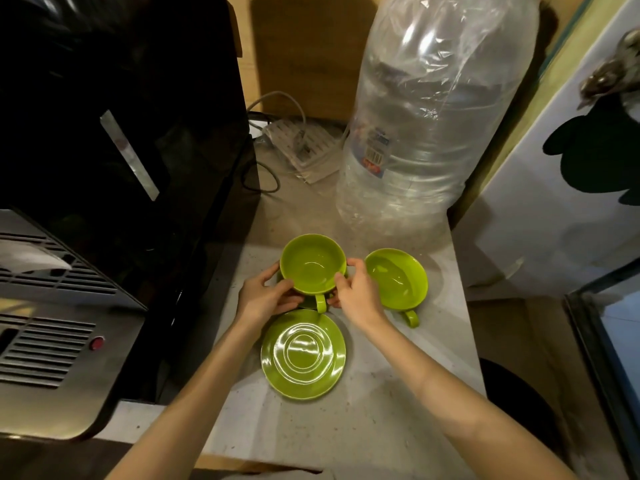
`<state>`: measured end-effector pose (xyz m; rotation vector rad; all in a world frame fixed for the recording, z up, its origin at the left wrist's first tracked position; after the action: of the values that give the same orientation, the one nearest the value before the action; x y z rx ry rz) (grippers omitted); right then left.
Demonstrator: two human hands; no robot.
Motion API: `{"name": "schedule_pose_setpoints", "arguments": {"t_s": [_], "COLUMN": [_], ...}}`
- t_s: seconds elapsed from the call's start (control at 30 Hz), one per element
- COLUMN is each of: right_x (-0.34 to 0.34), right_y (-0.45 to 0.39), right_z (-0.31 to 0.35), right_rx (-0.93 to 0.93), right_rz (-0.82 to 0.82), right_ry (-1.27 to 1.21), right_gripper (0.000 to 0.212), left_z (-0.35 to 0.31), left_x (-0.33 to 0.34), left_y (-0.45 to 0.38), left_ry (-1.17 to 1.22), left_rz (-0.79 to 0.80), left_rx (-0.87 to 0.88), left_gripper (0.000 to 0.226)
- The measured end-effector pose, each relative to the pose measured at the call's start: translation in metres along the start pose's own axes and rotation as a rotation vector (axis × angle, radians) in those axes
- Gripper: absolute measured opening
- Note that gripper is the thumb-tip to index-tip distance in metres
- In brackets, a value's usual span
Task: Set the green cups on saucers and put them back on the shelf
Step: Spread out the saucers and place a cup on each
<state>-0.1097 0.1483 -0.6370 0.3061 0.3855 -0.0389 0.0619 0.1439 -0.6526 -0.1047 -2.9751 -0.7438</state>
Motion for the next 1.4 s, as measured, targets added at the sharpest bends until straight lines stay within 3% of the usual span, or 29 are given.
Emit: {"name": "schedule_pose_setpoints", "arguments": {"t_s": [0.13, 0.23, 0.3, 0.37, 0.43, 0.53, 0.6, 0.73, 0.9, 1.1, 1.4], "right_x": [-0.003, -0.005, -0.012, -0.027, -0.050, -0.094, -0.119, -0.137, -0.117, -0.111, -0.110], "right_y": [0.001, 0.002, 0.004, 0.004, 0.004, 0.007, 0.015, 0.024, 0.014, 0.015, 0.027], "right_z": [0.002, 0.004, 0.006, 0.009, 0.011, 0.010, 0.002, -0.031, -0.079, -0.080, -0.071], "right_rx": [-0.011, -0.001, 0.010, 0.000, -0.017, -0.064, -0.052, 0.109, 0.296, 0.235, 0.177], "right_rz": [0.017, 0.044, 0.053, 0.025, -0.045, -0.188, -0.274, -0.254, -0.099, -0.081, -0.071], "right_ry": [0.047, 0.080, 0.053, 0.023, -0.004, 0.056, 0.189, 0.316, -0.127, -0.156, -0.186], "right_gripper": [0.032, 0.036, 0.037, 0.033, 0.028, 0.023, 0.023, 0.037, 0.040, 0.017, 0.027], "left_z": [-0.003, -0.013, -0.029, -0.047, -0.054, -0.039, -0.019, 0.016, 0.025, 0.021, 0.008], "left_x": [0.001, 0.000, 0.006, 0.023, 0.048, 0.097, 0.119, 0.132, 0.144, 0.147, 0.136], "left_y": [0.000, 0.010, 0.022, 0.034, 0.037, 0.047, 0.055, 0.041, 0.020, 0.016, 0.029], "left_ry": [-0.122, -0.316, -0.514, -0.593, -0.455, -0.133, -0.146, -0.191, 0.020, 0.049, 0.028], "left_rz": [0.002, -0.083, -0.170, -0.160, 0.015, 0.410, 0.525, 0.439, 0.348, 0.274, 0.248], "left_rx": [-0.002, 0.048, 0.155, 0.289, 0.289, -0.027, -0.202, -0.251, -0.163, -0.100, -0.041], "left_gripper": [0.060, 0.059, 0.048, 0.034, 0.024, 0.022, 0.030, 0.061, 0.059, 0.050, 0.051]}}
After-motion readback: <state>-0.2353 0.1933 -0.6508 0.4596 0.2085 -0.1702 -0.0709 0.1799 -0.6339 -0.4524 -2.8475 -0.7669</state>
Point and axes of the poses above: each hand's wrist, its own y-axis away from the middle knuckle, its own x-axis out of the palm, z = x × y, the point moved 7 cm from there along -y, towards the middle knuckle, and after that the axes turned 7 degrees about z, right-handed, at the moved point
